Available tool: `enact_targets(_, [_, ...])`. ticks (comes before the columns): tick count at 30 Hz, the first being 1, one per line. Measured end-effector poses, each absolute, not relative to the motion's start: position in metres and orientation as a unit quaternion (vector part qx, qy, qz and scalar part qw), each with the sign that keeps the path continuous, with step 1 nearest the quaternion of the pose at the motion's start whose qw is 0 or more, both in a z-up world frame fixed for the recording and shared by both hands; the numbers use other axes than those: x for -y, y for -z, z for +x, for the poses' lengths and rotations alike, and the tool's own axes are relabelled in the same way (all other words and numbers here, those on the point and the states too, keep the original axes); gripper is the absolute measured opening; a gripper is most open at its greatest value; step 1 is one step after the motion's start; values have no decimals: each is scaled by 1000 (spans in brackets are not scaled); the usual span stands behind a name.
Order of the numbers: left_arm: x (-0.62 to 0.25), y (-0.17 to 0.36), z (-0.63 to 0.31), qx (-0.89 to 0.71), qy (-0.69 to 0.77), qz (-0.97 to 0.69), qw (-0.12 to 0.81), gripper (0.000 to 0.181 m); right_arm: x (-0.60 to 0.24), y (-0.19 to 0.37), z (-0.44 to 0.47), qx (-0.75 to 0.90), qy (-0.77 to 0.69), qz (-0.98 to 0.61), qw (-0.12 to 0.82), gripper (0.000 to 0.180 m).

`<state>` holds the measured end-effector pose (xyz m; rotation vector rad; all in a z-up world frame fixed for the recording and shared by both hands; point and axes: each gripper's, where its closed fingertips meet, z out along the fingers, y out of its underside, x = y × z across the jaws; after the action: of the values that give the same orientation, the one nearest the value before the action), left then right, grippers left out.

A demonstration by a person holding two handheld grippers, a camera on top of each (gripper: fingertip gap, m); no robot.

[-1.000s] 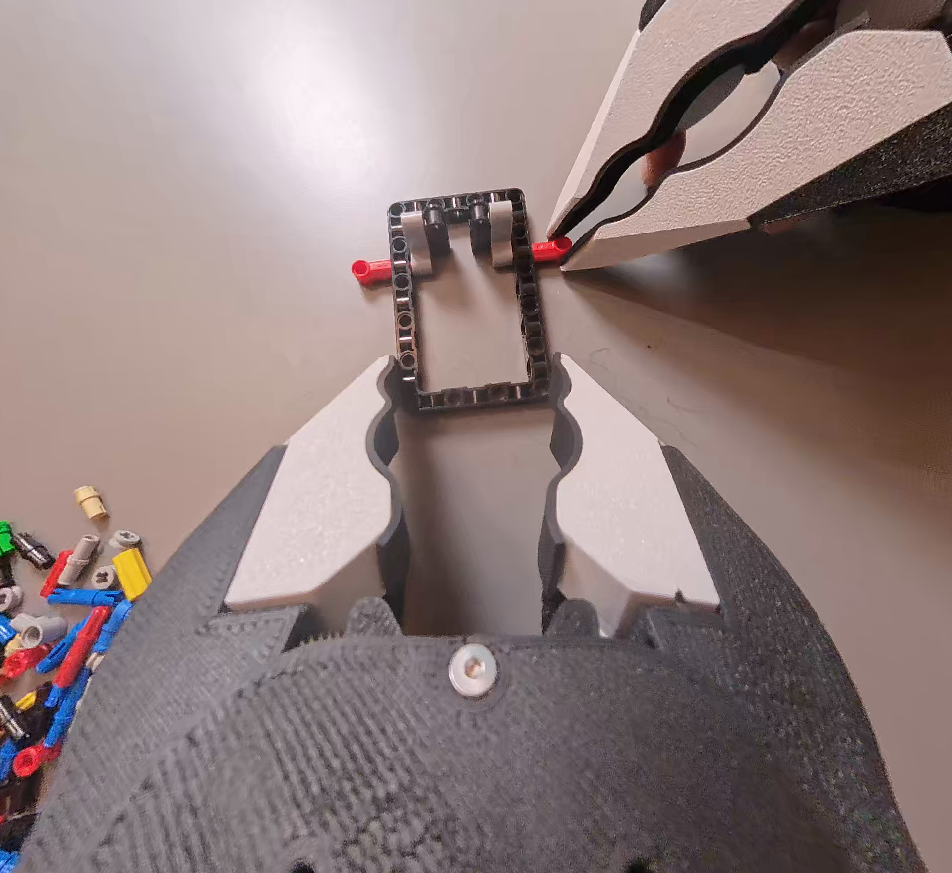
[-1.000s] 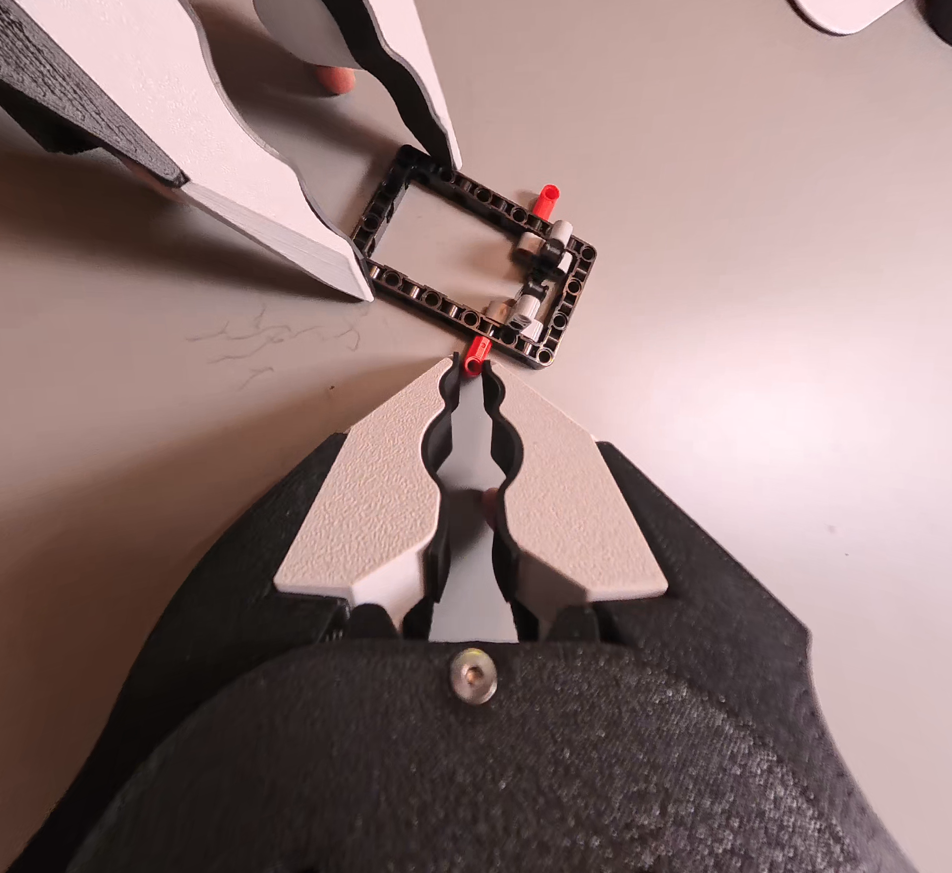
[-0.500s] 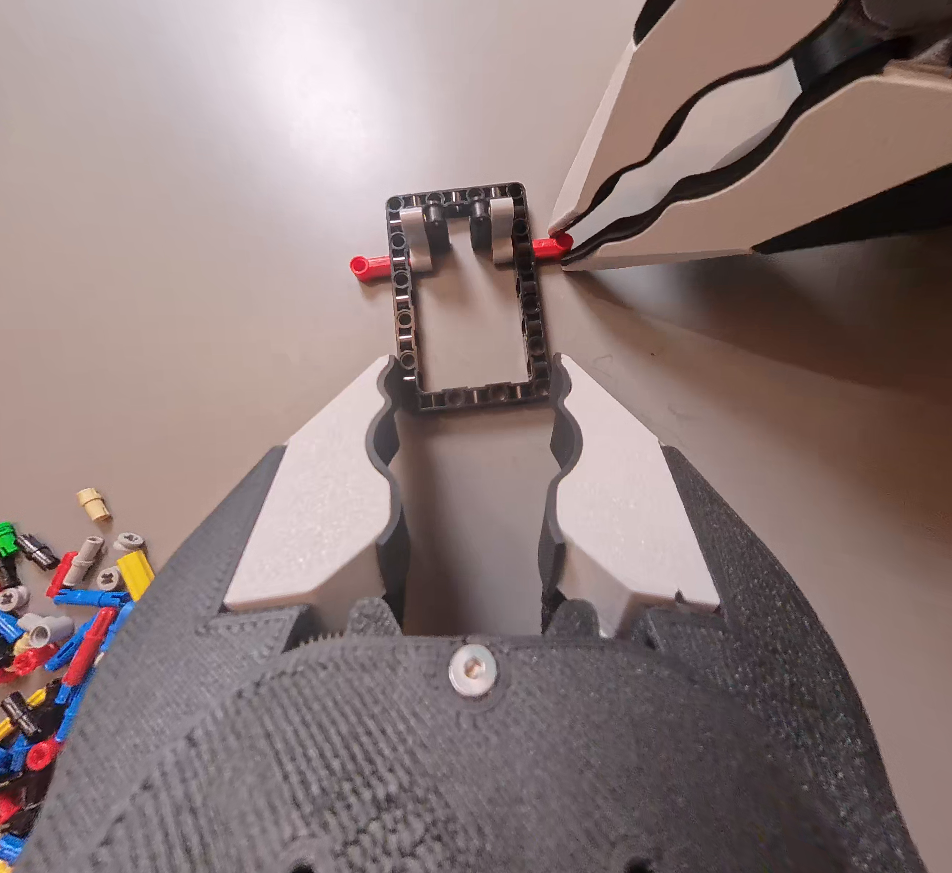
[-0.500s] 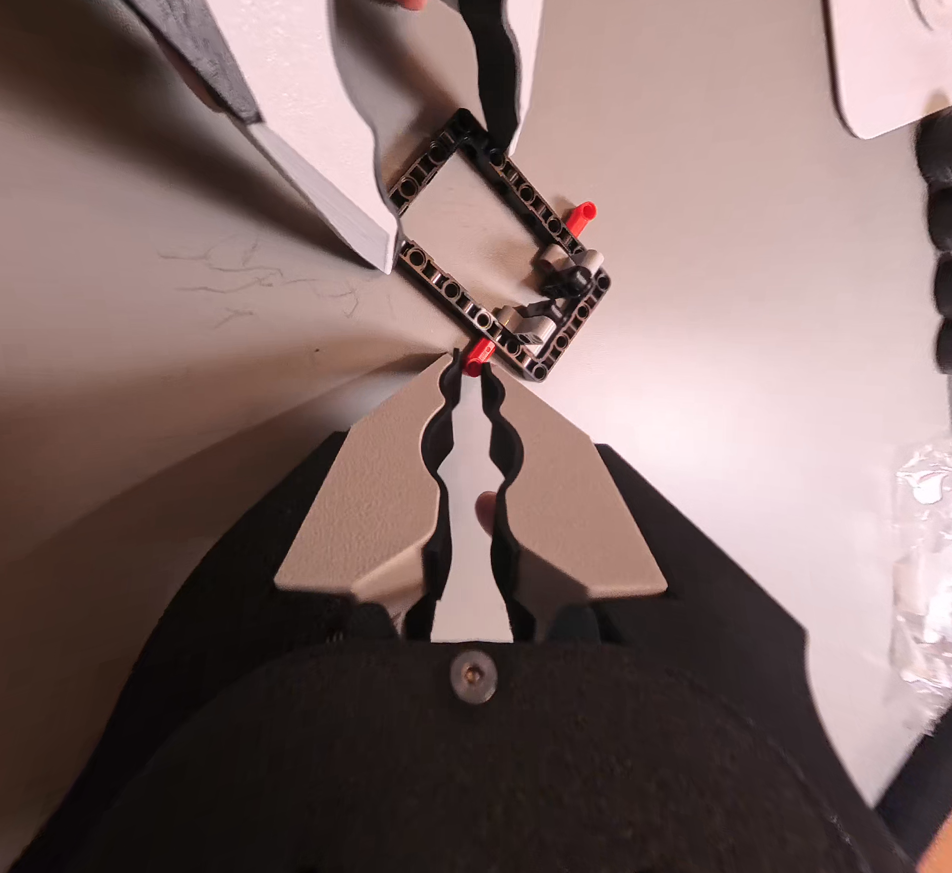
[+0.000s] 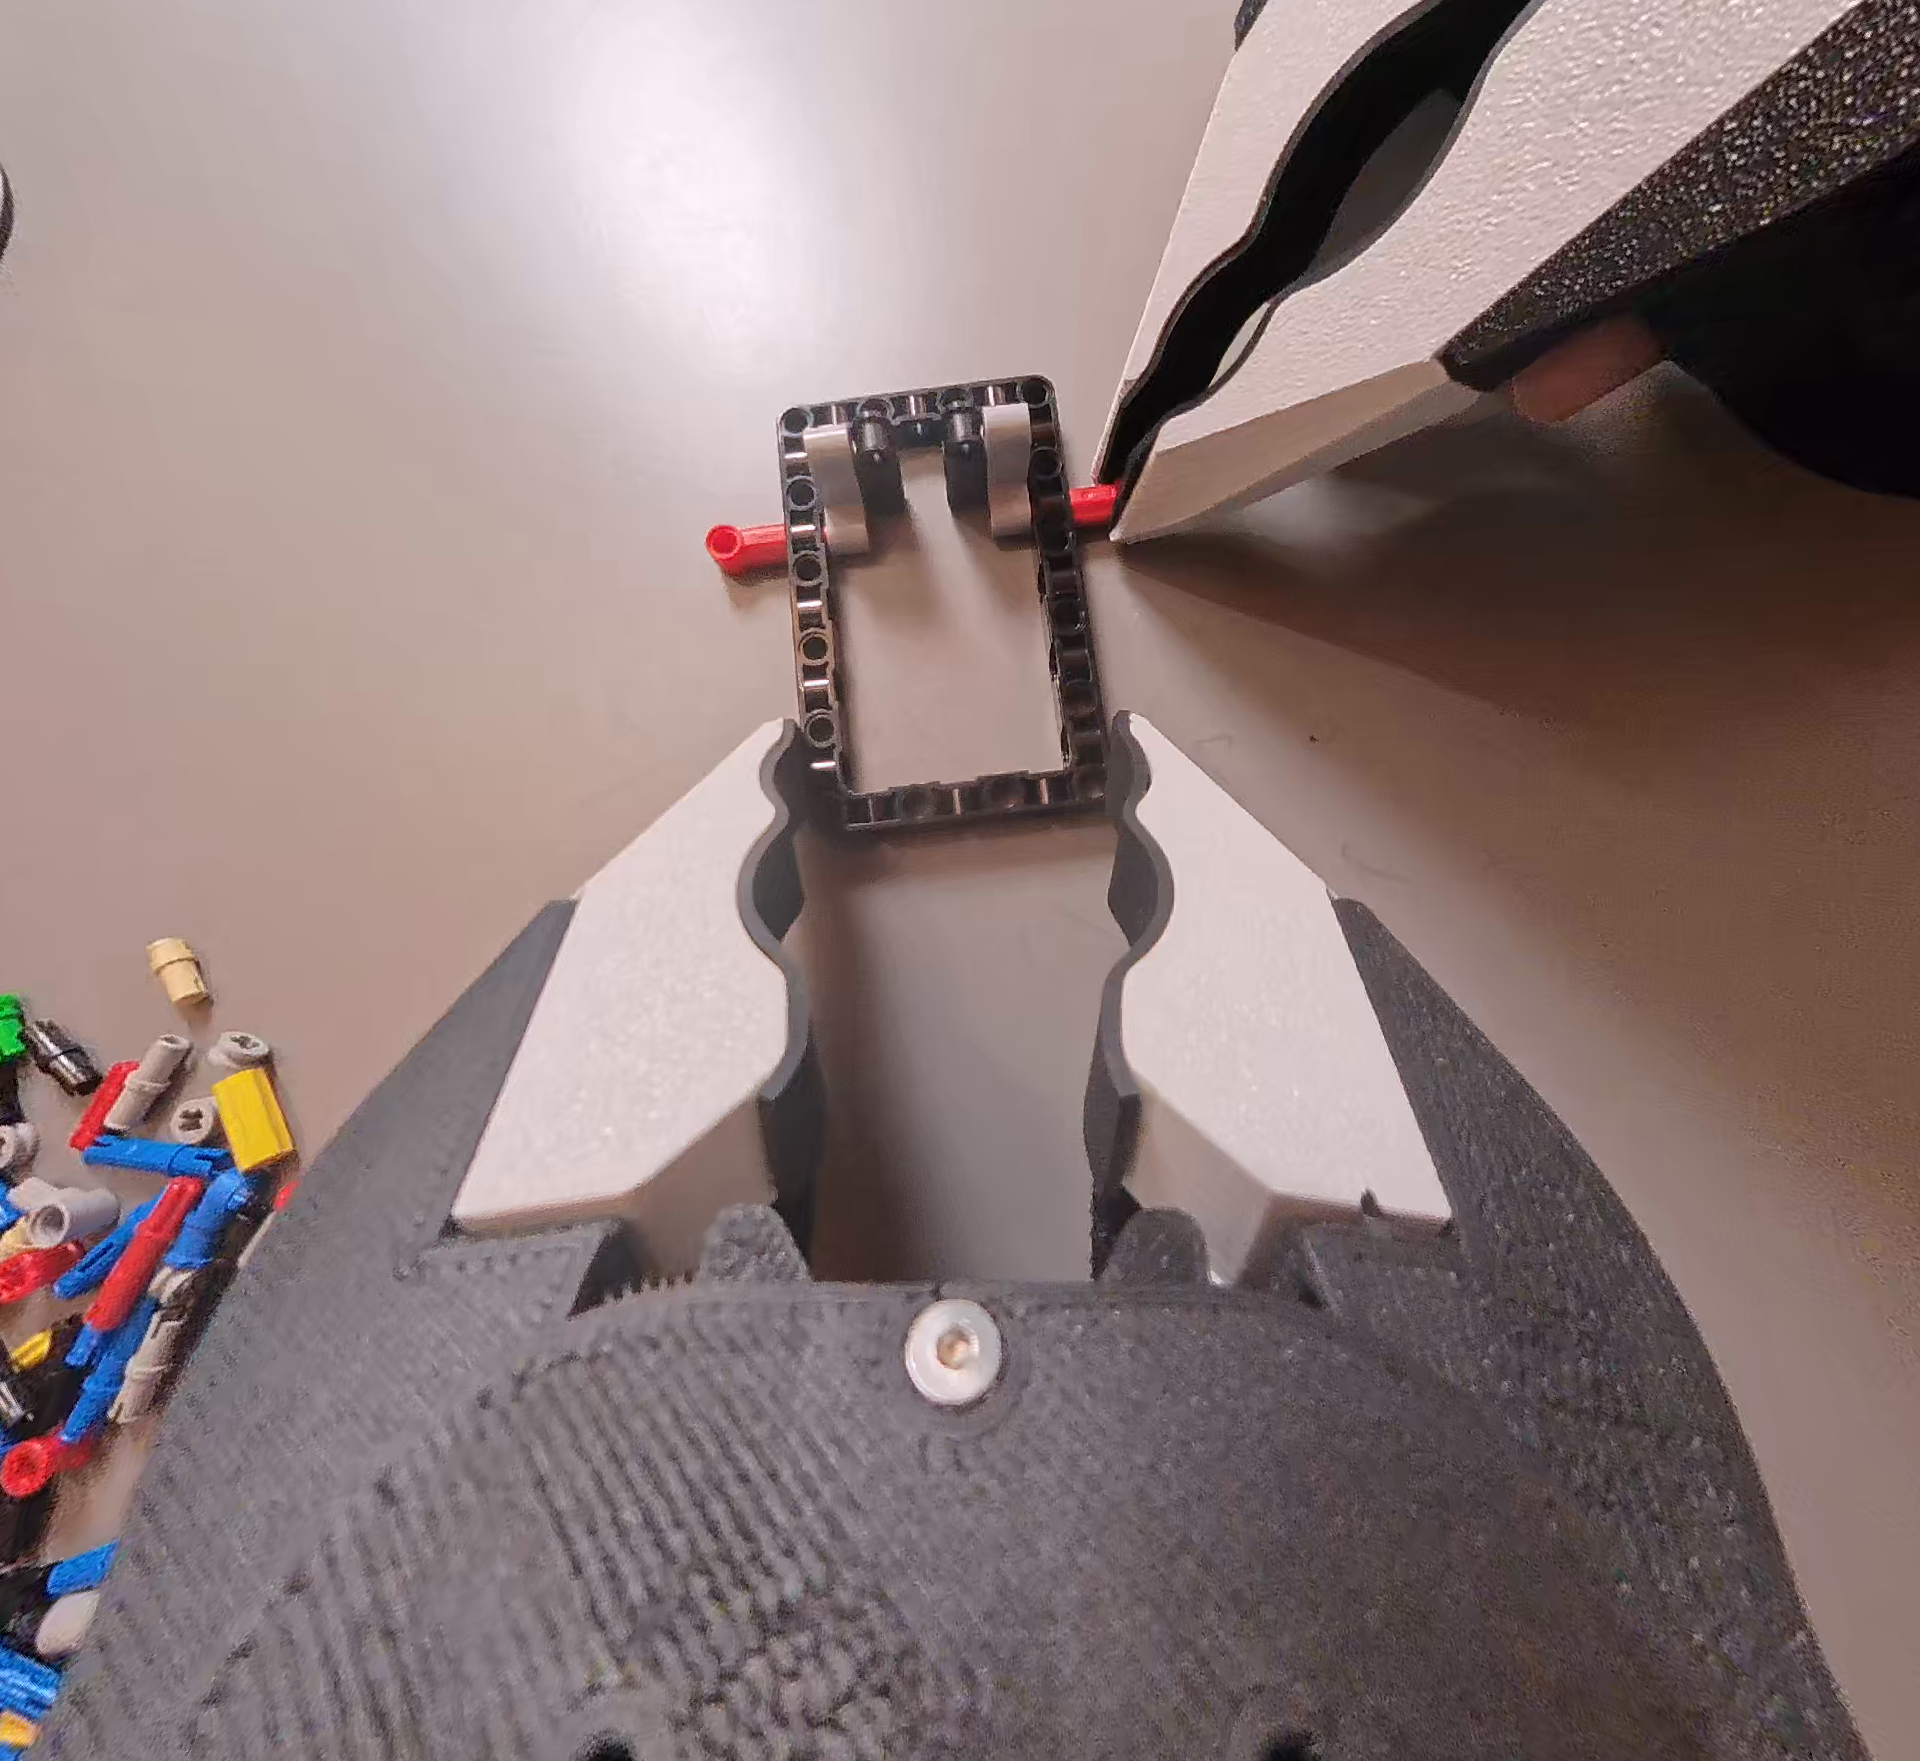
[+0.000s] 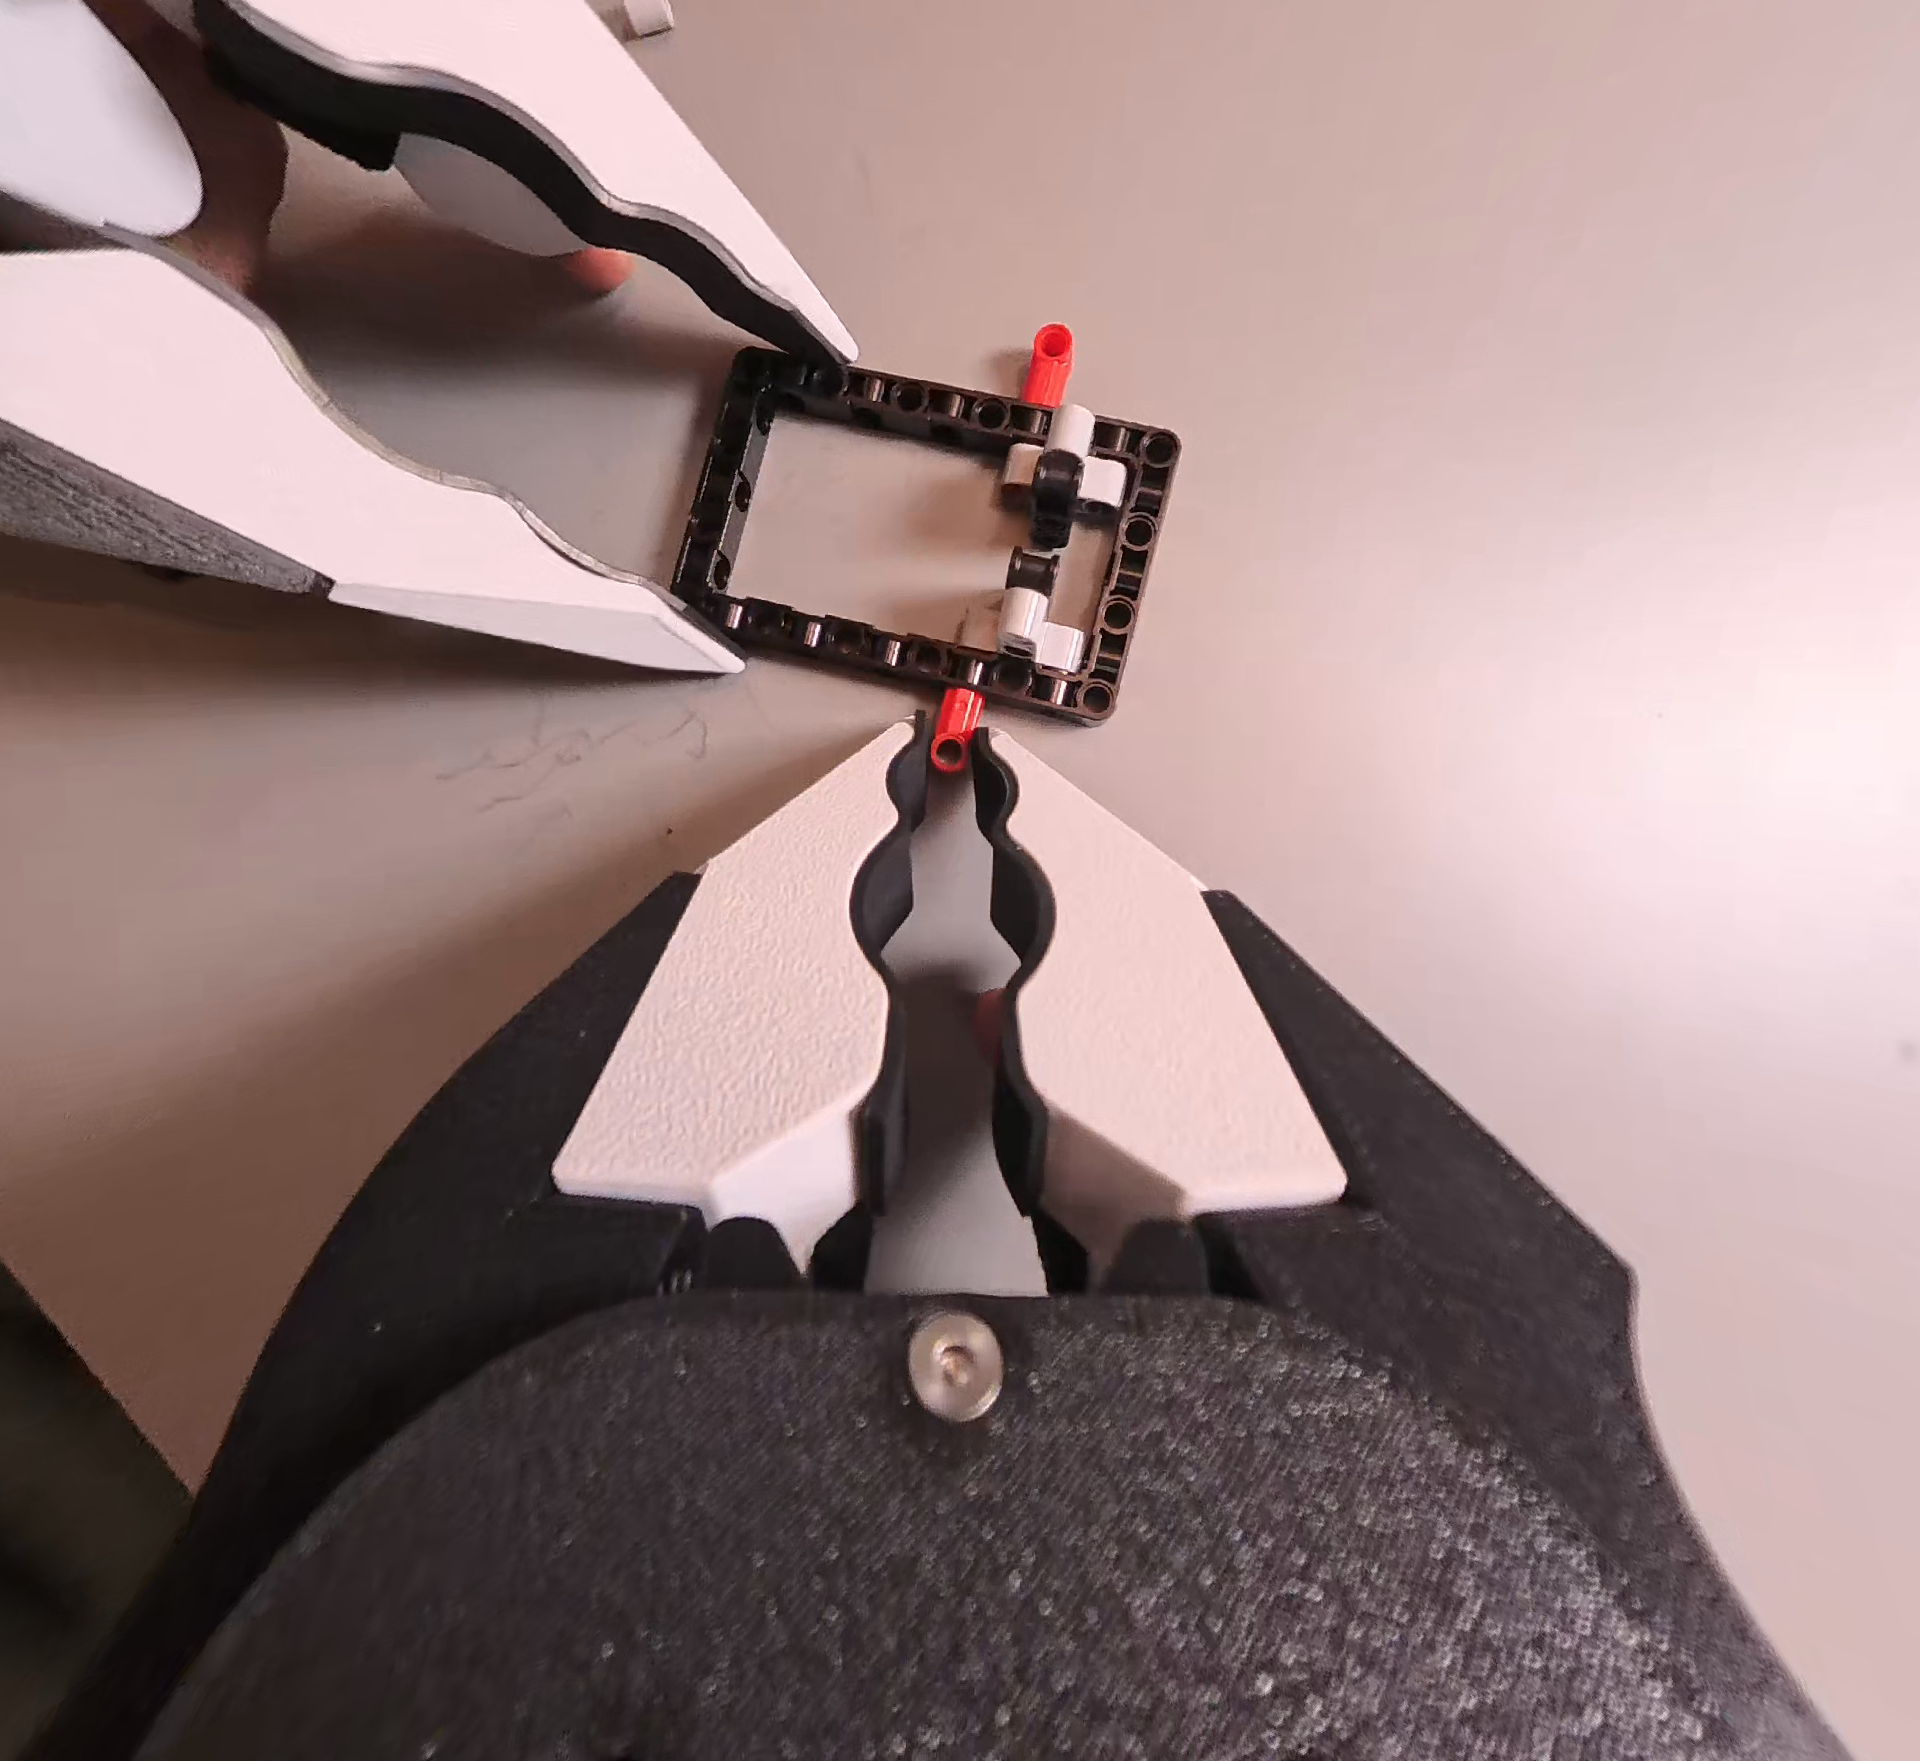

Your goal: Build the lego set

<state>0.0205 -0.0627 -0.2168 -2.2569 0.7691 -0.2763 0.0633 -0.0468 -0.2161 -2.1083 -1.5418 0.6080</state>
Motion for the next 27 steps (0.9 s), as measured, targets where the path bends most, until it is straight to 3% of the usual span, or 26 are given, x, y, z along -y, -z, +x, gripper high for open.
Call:
enact_targets(8, [62,217,20,-297,99,-880,356,58,44,216,63,659,-77,-693,283,4])
enact_targets(19, [62,217,21,-296,101,-883,350,58,43,215,63,705,7,-636,314,3])
enact_targets(27, [63,217,21,-292,108,-880,359,58,47,214,66,532,-226,-776,253,7])
